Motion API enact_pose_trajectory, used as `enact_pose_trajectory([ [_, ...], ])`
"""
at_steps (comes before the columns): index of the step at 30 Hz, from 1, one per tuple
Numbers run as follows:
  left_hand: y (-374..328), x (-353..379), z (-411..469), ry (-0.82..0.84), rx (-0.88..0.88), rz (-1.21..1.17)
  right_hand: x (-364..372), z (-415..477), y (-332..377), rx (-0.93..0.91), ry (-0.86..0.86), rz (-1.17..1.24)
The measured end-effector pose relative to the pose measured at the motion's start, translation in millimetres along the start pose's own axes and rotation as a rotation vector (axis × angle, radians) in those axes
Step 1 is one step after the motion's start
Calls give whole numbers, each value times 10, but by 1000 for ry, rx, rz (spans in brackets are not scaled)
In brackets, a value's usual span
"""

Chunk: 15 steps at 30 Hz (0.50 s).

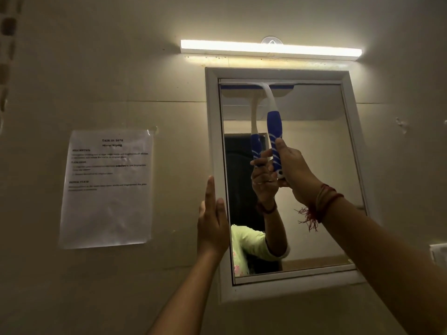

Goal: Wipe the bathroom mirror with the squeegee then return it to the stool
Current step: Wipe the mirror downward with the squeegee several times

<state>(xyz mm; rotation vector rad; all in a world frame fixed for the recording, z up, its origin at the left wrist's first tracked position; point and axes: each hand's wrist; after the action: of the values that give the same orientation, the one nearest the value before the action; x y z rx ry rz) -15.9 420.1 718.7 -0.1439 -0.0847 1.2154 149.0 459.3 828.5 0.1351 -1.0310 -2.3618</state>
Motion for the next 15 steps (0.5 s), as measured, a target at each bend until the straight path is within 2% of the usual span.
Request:
enact_pose_trajectory([
  [15,-16,3,2,-7,6,14,-88,-38,-105,55,-7,-10],
])
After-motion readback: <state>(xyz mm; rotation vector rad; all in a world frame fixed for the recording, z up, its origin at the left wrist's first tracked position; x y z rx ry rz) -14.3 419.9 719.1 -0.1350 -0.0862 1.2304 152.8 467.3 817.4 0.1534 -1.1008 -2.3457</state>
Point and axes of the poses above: each hand's wrist, its own z-axis towards the middle knuckle, its own x-axis out of the palm, y = z × x, and after that the axes turned 7 degrees about x, right-handed
